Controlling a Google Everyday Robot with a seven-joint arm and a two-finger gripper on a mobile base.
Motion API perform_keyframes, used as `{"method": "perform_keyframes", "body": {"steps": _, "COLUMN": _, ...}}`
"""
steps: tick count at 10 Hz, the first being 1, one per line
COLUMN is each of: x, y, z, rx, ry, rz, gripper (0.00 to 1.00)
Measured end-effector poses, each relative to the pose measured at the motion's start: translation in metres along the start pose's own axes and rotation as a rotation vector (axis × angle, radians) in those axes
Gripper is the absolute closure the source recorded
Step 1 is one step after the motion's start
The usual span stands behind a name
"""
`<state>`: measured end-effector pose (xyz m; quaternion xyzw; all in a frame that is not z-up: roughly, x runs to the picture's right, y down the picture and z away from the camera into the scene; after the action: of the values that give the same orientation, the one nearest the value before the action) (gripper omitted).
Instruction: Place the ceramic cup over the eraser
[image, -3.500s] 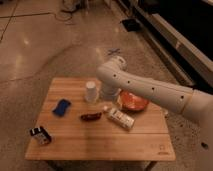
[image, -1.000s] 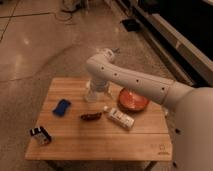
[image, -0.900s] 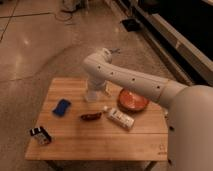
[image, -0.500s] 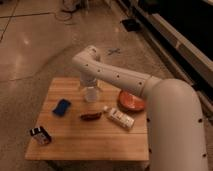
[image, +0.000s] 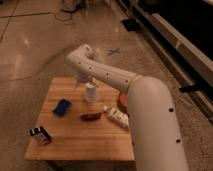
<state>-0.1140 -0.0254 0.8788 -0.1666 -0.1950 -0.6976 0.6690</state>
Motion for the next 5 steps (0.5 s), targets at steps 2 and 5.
{"method": "perform_keyframes", "body": {"steps": 2, "x": 0.008, "y": 0.011, "z": 0.010, "rx": -0.017, "ry": -0.014, "rz": 0.018, "gripper": 0.20}}
{"method": "perform_keyframes", "body": {"steps": 5, "x": 0.014, "y": 0.019, "z": 0.024, "rx": -0.032, "ry": -0.042, "rz": 0.035, "gripper": 0.20}}
